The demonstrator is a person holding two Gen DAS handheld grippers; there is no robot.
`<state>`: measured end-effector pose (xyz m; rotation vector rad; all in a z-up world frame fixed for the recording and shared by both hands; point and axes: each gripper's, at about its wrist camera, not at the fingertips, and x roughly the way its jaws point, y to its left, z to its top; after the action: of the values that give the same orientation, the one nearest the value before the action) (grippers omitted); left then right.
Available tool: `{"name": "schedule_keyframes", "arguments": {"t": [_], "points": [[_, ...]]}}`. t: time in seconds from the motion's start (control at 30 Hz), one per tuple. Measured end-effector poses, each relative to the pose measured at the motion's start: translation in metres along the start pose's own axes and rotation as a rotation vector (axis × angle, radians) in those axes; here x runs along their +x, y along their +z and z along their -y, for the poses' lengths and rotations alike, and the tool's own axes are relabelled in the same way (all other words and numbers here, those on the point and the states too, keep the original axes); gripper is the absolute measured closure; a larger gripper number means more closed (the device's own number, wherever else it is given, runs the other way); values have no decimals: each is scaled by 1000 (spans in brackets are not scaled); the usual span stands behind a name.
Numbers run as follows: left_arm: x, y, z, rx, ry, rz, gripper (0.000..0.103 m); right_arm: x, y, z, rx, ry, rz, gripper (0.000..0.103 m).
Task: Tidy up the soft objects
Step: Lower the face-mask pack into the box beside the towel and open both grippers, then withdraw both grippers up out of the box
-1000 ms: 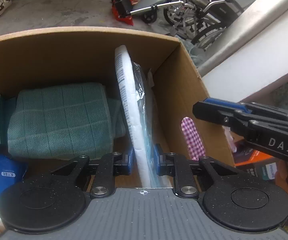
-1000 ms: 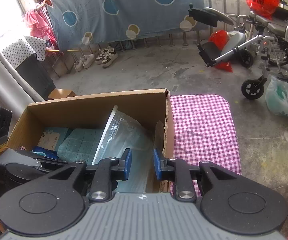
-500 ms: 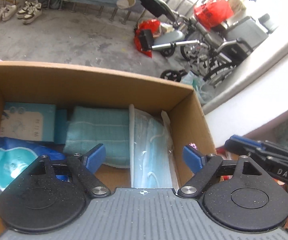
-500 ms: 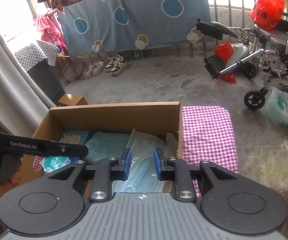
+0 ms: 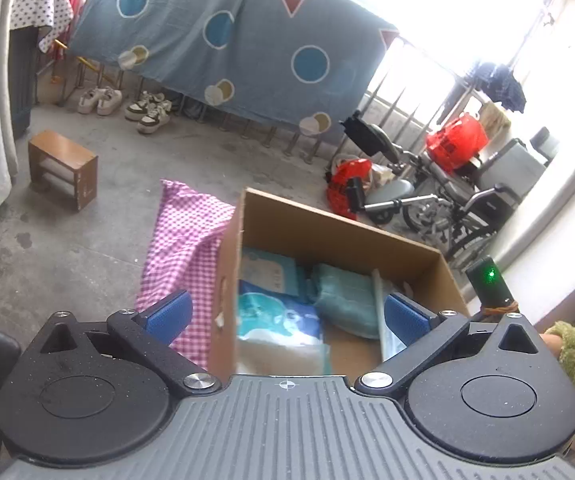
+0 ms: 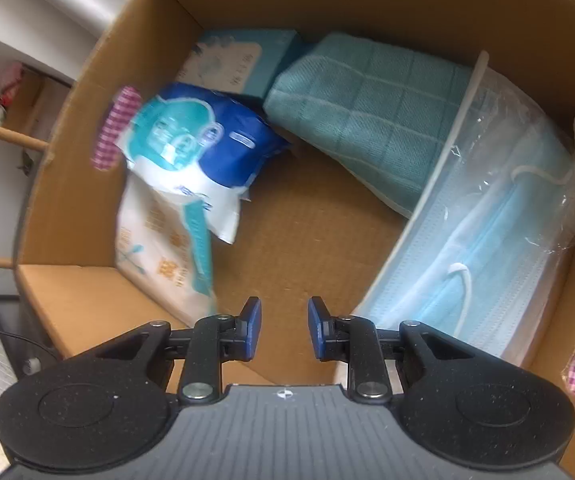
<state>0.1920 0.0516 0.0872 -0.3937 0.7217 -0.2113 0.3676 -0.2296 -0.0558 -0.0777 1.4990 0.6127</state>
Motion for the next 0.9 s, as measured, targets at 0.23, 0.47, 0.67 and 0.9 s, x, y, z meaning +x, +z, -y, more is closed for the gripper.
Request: {"name": "schedule_keyframes", "arguments": {"t": [0.23,0.47,0.67,0.9], "points": [[-21,-33,-69,-101,29,36,0,-3,4,33,132,-68,3,76],[-26,-50,-93,-89,98,53,0,1,20,33,113,-170,40,74],[-35,-61,-98,-86,79,76,0,-16,17,40,197,-87,112,70],[-45,-71,-83,-33,73,80,0,-90,-20,-9,116,2,344,41]]}}
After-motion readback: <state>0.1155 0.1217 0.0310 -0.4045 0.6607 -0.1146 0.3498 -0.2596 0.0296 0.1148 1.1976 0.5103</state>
